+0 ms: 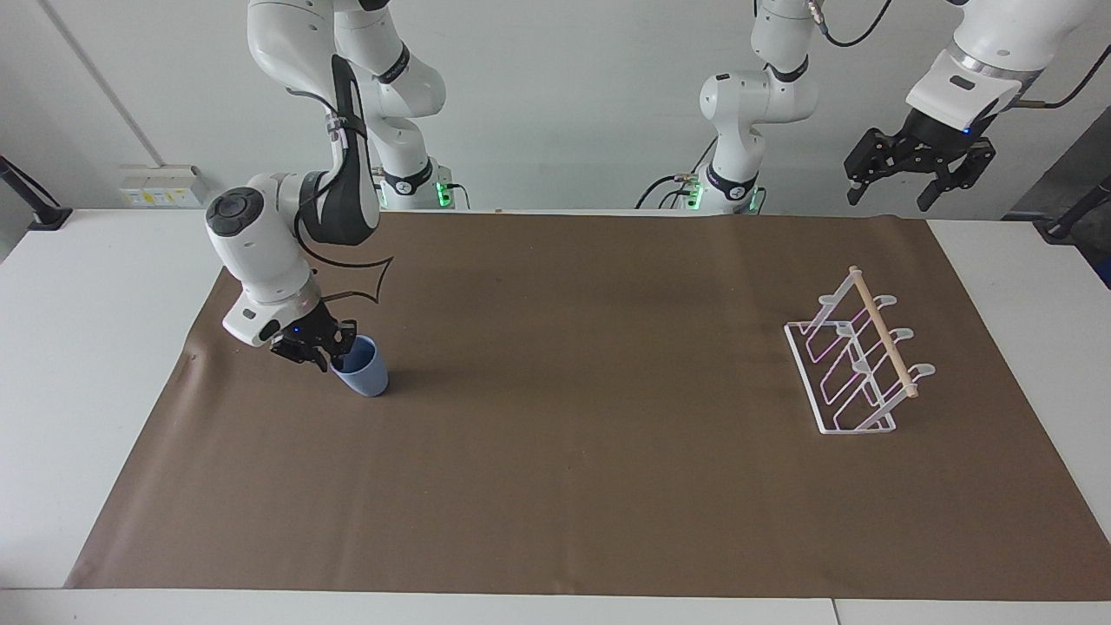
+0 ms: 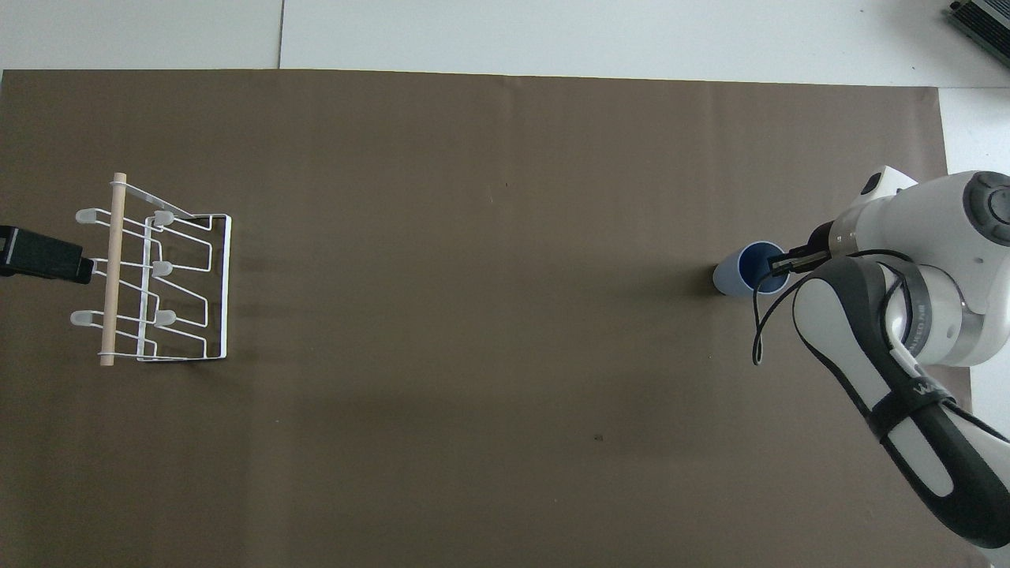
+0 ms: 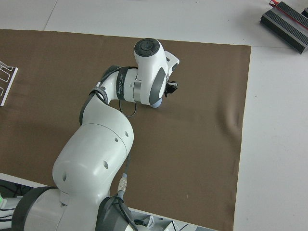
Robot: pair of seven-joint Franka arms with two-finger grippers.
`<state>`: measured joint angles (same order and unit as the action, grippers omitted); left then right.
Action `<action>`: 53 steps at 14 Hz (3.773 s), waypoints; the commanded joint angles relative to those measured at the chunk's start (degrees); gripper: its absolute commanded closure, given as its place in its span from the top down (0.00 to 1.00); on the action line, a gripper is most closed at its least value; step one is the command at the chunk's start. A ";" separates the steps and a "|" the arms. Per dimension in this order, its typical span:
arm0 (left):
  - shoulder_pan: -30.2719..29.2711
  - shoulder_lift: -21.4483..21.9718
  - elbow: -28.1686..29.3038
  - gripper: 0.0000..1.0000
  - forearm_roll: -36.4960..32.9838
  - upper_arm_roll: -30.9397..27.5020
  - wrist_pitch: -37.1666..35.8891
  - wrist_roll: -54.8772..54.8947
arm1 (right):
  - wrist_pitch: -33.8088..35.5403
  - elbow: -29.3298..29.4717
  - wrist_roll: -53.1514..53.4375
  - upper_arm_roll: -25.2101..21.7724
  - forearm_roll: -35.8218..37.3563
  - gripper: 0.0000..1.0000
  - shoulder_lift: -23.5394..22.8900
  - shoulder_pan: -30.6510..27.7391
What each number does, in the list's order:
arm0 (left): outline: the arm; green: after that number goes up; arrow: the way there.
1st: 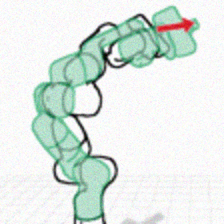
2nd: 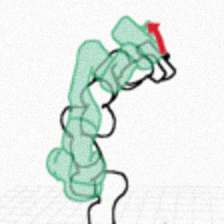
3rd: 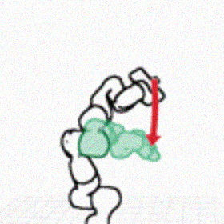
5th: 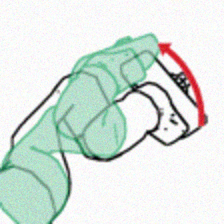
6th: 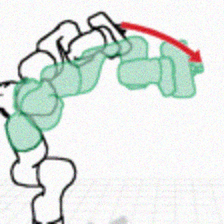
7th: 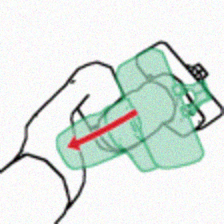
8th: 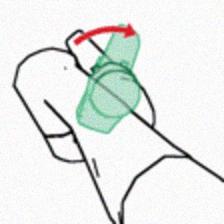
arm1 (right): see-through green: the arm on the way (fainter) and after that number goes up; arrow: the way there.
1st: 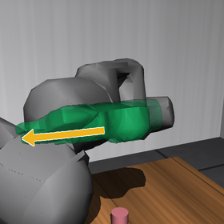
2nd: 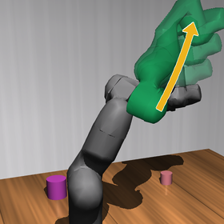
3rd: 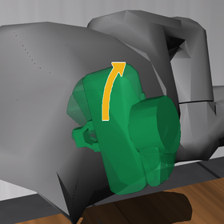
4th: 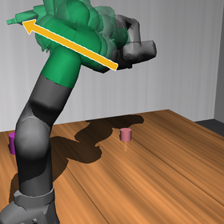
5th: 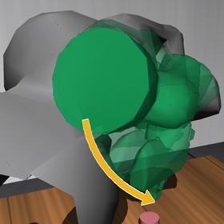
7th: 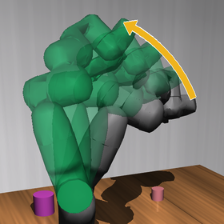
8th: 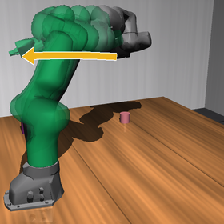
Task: Hang cup on cup holder
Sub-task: 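Lift the blue cup with the right gripper toward the table center, then carry the cup toward the left gripper while the left gripper approaches it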
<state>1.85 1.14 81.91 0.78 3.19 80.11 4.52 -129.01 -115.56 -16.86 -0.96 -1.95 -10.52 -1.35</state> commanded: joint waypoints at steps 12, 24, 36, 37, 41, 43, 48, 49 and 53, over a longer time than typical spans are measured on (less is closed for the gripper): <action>0.35 0.35 -0.96 1.00 -0.34 -0.11 -0.57 0.57 | 7.98 7.54 -0.10 2.36 -20.08 0.00 4.00 0.65; 0.79 -0.44 -1.05 1.00 6.07 0.33 -1.18 -3.53 | 20.91 6.76 -2.56 2.98 -60.93 0.00 8.40 4.16; 2.37 -0.70 2.46 1.00 20.04 0.77 7.51 -40.43 | 21.25 -0.27 2.27 2.89 -84.50 0.00 13.06 3.90; 2.81 -0.79 3.08 1.00 21.45 0.77 8.65 -44.65 | 21.78 -0.80 2.27 2.89 -86.88 0.00 13.33 3.90; 5.88 -2.20 4.83 1.00 24.62 1.03 13.92 -66.08 | 21.87 -3.70 2.01 2.98 -89.01 0.00 14.82 4.16; 7.20 -1.67 8.16 1.00 26.72 1.03 20.23 -80.56 | 21.78 -5.10 1.84 2.89 -91.03 0.00 15.70 4.60; 10.63 -2.20 8.89 1.00 30.41 1.29 25.88 -102.48 | 21.17 -7.22 0.78 2.98 -91.39 0.00 16.75 4.87; 11.85 -2.28 8.53 1.00 32.08 1.90 27.19 -106.35 | 21.08 -7.31 0.69 2.98 -91.39 0.00 16.84 4.87; 18.44 -3.69 7.04 1.00 34.28 2.17 30.54 -119.20 | 15.47 -7.66 -0.45 2.98 -91.39 0.00 16.93 9.95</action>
<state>17.28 -1.71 89.89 33.21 5.95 108.94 -109.68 -110.28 -121.44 -15.70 1.83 -91.30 4.74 6.55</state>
